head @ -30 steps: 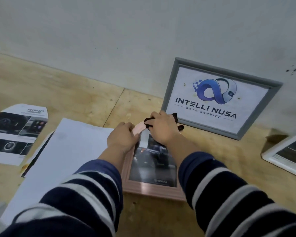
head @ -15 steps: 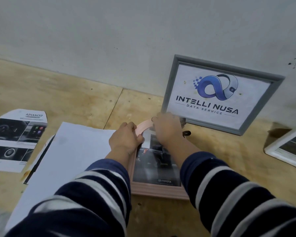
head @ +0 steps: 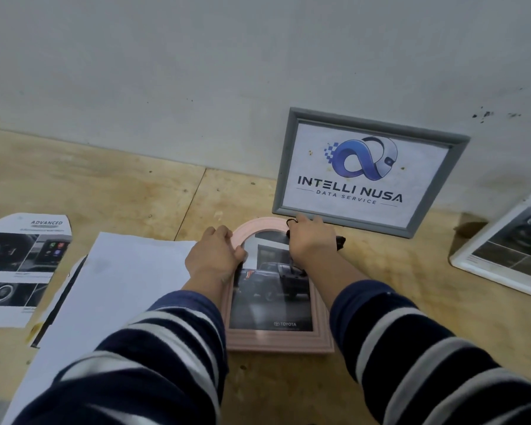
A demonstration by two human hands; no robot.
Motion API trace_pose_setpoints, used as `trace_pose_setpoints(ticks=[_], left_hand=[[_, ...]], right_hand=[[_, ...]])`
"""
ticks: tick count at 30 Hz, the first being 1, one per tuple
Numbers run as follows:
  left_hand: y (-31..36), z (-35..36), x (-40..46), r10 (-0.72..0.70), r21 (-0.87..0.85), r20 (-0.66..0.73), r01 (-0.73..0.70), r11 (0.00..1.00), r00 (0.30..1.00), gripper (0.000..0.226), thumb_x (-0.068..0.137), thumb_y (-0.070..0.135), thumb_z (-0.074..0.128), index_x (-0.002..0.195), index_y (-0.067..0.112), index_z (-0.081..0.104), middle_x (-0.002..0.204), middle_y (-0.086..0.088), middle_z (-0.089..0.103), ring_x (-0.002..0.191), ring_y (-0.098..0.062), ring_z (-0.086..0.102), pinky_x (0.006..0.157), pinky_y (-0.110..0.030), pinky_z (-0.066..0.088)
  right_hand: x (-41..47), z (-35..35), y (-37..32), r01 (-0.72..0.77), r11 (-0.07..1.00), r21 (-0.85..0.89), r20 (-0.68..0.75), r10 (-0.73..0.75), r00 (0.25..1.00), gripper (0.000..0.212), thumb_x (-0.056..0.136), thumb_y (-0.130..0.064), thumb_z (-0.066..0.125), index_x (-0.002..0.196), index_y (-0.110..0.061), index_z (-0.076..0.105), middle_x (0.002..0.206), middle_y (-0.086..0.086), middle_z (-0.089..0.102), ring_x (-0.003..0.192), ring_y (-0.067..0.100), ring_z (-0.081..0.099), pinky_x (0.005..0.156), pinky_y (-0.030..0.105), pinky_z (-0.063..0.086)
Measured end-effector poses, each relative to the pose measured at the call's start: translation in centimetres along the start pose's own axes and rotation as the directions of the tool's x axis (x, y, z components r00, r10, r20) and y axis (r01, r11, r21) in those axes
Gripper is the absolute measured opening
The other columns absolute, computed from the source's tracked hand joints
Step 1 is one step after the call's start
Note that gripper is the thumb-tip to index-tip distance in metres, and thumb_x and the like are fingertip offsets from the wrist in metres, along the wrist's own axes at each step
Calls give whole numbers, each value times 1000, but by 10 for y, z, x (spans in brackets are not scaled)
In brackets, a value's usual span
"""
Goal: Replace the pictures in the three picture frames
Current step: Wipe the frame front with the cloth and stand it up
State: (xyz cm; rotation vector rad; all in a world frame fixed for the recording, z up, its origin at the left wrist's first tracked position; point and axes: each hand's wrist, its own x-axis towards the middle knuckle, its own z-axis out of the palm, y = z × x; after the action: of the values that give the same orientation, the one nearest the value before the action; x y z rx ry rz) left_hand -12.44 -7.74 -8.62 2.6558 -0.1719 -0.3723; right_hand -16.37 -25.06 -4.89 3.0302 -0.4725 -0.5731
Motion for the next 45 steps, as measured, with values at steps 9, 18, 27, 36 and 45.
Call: trace_pose_setpoints(ticks=[9,18,27,36,45], left_hand=[[1,0,-4,4,33,-10,-4,999,1000,33,84,39,58,111,20,53,109,-1,50,84,-23,51,64,-31,38],[6,7,-10,-50,35,-48,52,998,998,38,90,38,50,120,14,51,121,-6,46,102,-29,52,71,-35,41],[27,8,-34,-288,-501,10,254,827,958,33,98,34,37,122,12,40,111,-14,57,92,-33,54,81,-36,44],[28,-26,-50,-236,-632,122,259,731,964,44,102,37,29,112,3,54,107,-20,59,99,-39,58,92,-50,49],[52,-62,-79,-170,-745,-272,-96,660,947,30,102,27,36,93,5,55,82,-6,53,75,-20,47,66,-33,38]], right_hand=[[-35,24,27,-98,941,324,-32,115,993,41,91,-28,50,132,-22,46,114,4,52,96,27,56,75,32,47],[-72,54,36,-221,833,507,-24,270,963,39,99,-29,43,137,-28,50,113,-1,61,87,14,56,63,19,42],[-74,63,43,-260,640,723,20,358,934,42,98,-25,47,139,-34,49,131,-5,60,105,20,61,79,26,50],[-82,56,50,-83,422,903,-73,340,937,37,99,-21,48,131,-37,55,121,-6,61,77,12,61,60,26,52],[-86,-32,43,183,723,666,-452,196,871,33,98,-29,49,130,-32,58,101,-4,49,89,17,52,65,28,42]])
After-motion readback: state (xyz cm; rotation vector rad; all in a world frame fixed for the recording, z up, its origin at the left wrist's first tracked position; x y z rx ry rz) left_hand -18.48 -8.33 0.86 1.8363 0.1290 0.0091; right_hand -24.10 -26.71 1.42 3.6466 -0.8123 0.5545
